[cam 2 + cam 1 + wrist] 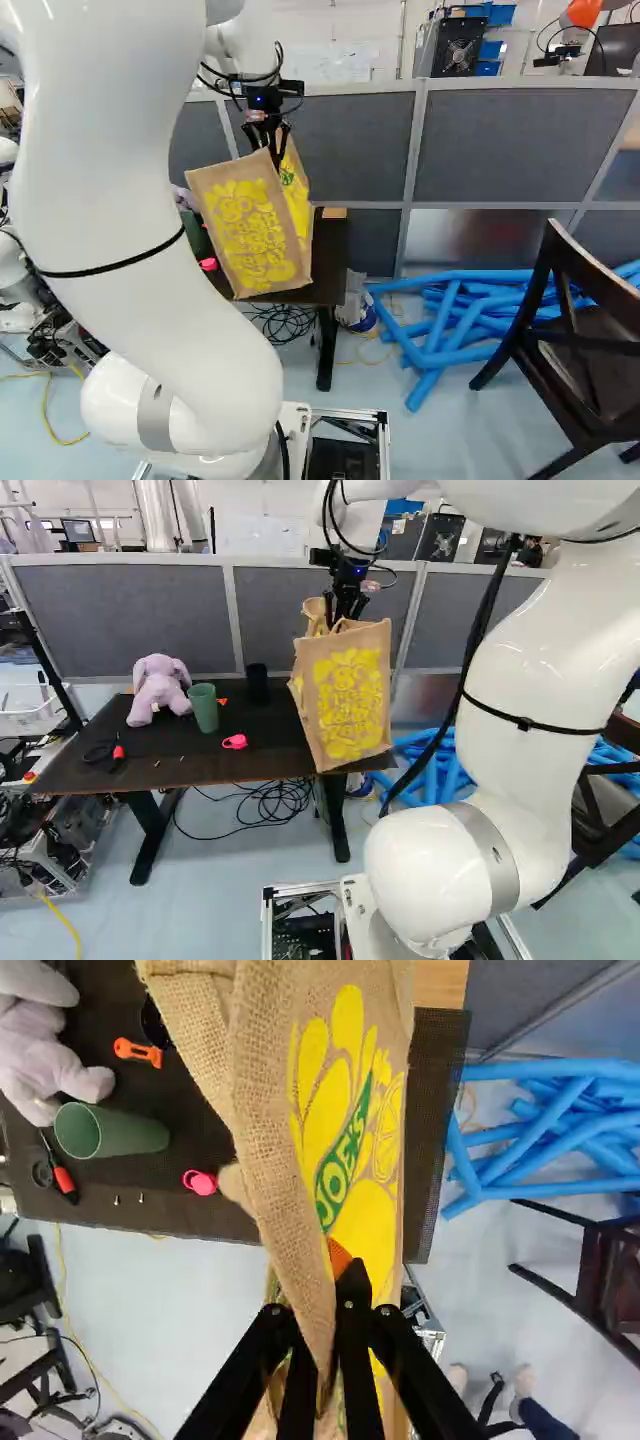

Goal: Pick up the bag on the ground and place it on the table

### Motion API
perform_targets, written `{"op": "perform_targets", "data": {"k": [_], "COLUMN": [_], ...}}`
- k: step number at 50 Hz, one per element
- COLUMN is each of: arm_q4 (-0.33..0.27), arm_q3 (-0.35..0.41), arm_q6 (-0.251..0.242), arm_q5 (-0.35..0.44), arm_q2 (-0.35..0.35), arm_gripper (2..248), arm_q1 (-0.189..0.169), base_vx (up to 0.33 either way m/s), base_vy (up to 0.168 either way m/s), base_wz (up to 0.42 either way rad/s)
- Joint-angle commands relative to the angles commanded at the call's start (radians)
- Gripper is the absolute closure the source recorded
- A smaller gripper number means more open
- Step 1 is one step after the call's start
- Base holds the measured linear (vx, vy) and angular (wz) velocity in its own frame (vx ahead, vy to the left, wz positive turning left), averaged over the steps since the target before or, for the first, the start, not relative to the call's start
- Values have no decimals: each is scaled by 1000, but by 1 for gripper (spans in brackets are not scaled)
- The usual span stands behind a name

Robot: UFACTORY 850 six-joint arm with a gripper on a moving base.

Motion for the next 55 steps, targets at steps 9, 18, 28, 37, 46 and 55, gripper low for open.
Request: {"op": "perform_targets", "data": {"k": [9,18,28,37,46,55], "arm_q4": [0,0,0,0,0,0], "arm_q3": [-23,-45,-78,-121,-164,-207], "arm_q6": [89,112,115,115,115,115], "arm_q5": [0,0,0,0,0,0], "arm_q2": [-21,-39,-68,-104,-153,-209], "arm_gripper": [225,225,225,225,225,225], "arm_q1": [-1,-2,-3,-4,-6,-9], "base_vx": [0,0,0,0,0,0], "base_vy": [0,0,0,0,0,0], "base_wz": [0,0,0,0,0,0]}}
